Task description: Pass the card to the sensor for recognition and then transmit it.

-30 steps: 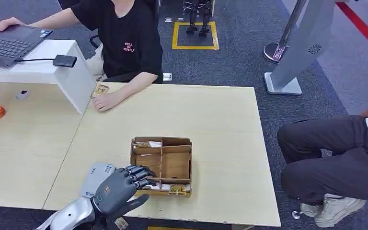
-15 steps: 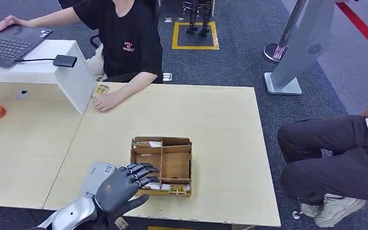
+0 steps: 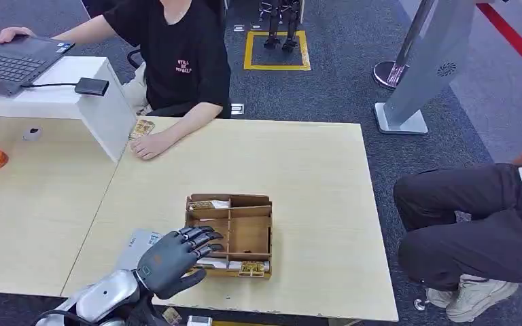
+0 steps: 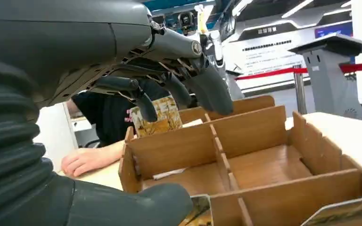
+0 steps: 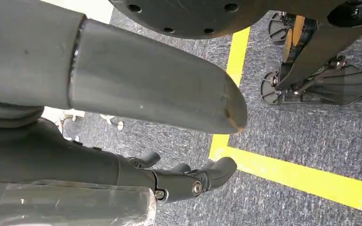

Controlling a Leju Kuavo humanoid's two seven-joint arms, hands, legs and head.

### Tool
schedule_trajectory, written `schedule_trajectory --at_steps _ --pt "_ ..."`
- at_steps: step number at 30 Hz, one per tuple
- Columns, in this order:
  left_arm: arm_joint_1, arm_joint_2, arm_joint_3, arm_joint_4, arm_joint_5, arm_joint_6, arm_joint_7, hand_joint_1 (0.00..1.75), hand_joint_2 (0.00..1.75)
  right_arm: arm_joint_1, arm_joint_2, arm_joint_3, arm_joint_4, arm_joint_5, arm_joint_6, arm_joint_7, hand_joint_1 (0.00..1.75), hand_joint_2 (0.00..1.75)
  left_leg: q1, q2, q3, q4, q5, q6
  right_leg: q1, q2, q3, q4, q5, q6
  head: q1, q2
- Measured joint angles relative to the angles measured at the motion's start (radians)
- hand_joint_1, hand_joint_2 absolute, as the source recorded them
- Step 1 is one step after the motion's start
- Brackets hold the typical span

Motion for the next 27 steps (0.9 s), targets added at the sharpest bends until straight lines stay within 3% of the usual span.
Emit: schedule_trajectory --at_steps 21,27 --pt "-0.030 0.002 -0.016 0.048 0.012 -0.026 0.002 0.75 1.75 -0.002 0.000 0.001 0.000 0.004 0.006 0.000 0.00 0.00 0.000 0.000 0.000 0.000 0.000 0.000 0.000 0.000 0.000 0.000 0.000 0.000 0.000 0.000" --pt "-0.031 0.012 -0.019 0.053 0.015 -0.031 0.006 0.73 1.75 -0.002 -0.001 0.001 0.000 0.005 0.006 0.000 0.00 0.00 0.000 0.000 0.000 0.000 0.000 0.000 0.000 0.000 0.000 0.000 0.000 0.000 0.000 0.000"
